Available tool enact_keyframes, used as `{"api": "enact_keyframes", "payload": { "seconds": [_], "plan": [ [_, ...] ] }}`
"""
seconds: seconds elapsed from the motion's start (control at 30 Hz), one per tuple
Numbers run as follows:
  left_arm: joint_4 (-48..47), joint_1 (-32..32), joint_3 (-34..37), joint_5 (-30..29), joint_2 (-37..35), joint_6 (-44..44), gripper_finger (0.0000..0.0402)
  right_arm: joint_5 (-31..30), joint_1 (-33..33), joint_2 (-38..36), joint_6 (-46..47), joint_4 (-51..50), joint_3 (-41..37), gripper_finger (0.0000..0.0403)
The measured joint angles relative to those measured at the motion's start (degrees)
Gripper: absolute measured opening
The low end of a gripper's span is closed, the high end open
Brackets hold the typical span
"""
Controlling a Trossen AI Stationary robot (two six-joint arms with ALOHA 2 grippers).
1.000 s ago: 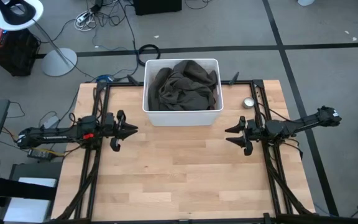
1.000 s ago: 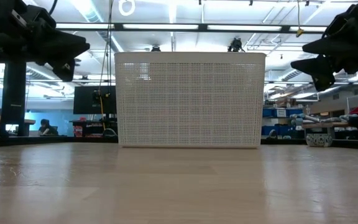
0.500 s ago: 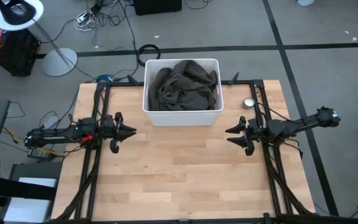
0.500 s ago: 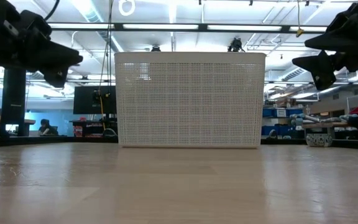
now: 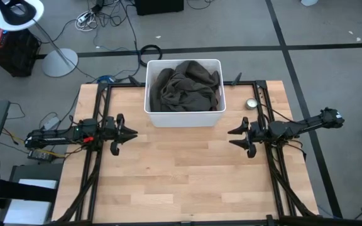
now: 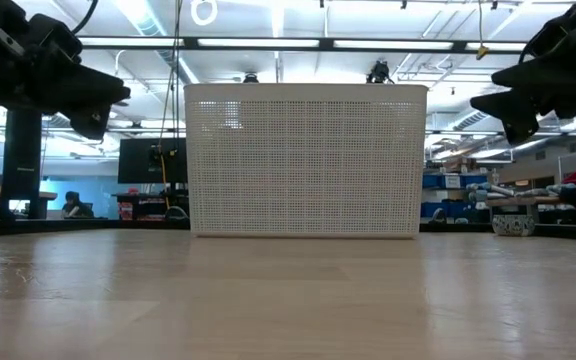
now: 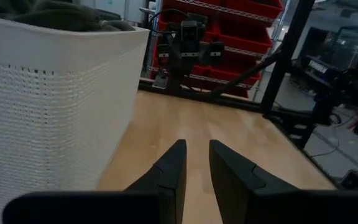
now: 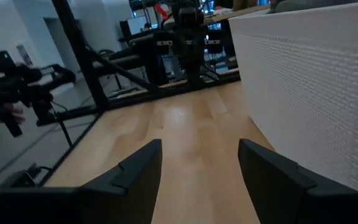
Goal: Sort clothes
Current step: Return to Home Position
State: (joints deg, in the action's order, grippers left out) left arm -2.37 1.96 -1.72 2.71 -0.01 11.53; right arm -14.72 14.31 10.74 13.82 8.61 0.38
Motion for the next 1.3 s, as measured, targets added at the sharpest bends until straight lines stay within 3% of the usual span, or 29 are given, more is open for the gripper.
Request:
{"api": "enact_keyframes", "payload": {
  "seconds": [0.67, 1.0, 1.3],
  "plan": [
    [2.82, 0.0, 0.02, 0.54, 0.0, 2.2, 0.0073, -4.62, -4.48, -0.04, -4.65, -6.48, 0.53, 0.0211],
    [2.89, 0.0, 0.02, 0.51, 0.0, 2.21, 0.0073, -4.93, -9.75, 0.0, -10.27, -6.91, 0.64, 0.0212],
    [2.91, 0.0, 0.02, 0.51, 0.0, 2.21, 0.0073, -5.05, -10.08, 0.0, -11.04, -2.7, 0.48, 0.0209]
  ]
}}
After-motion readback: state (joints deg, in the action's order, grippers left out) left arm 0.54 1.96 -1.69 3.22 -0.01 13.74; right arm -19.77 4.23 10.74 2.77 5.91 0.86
